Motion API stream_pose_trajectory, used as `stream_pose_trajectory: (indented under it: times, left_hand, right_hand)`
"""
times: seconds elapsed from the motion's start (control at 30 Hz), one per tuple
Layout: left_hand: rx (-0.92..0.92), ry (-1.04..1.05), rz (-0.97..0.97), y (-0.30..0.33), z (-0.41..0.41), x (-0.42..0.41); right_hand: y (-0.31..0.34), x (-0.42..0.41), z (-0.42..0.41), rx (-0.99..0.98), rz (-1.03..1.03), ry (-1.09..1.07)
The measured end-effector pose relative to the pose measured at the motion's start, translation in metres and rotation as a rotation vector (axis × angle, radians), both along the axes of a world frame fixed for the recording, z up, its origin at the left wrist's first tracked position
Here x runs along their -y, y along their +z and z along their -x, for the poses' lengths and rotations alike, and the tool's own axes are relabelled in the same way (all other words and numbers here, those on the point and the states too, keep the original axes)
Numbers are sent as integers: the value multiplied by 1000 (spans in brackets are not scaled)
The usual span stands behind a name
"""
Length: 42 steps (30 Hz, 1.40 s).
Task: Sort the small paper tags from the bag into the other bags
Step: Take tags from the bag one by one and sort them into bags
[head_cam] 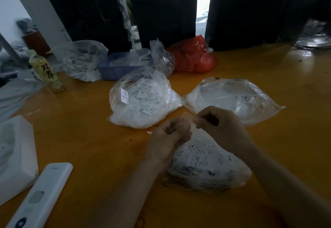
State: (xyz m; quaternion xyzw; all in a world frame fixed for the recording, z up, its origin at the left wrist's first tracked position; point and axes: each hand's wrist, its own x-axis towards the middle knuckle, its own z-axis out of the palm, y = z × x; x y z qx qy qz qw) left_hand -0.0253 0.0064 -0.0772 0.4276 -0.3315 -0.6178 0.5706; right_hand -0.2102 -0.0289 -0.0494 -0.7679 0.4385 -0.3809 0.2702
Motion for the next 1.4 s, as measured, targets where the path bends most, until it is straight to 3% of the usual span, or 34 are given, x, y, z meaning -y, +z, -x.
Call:
stream_pose_trajectory:
  times: [0.1, 0.43, 0.6, 0.8, 0.93, 1.1, 1.17, 1.3, 1.4]
  left_hand:
    - [6, 7, 0, 0, 1, 0]
    - [72, -12, 36, 4, 1, -3]
    - [75, -52, 169, 4, 3, -3]
    - [-189, 6, 135, 6, 4, -1]
    - [-272, -12, 100, 8, 1, -1]
    - [-408, -13, 16, 5, -4, -1]
    - [-396, -16, 22, 4, -3, -1]
    - [-308, -33, -21, 5, -1, -3]
    - [-202, -36, -64, 5, -1, -5]
  right_hand:
    - [-1, 3, 5, 53, -38, -47]
    - [-1, 0, 7, -15, -140, 85]
    - [1, -5, 1, 73, -173, 75]
    - [1, -6, 0, 105, -241, 93]
    - [3, -6, 2, -125, -248, 168]
    - [-3, -3, 8, -722, -148, 307]
    - [-6, -3, 8, -820, -116, 348]
    - [-5, -1, 9, -716, -106, 342]
    - [-3, 5, 15, -432, -209, 231]
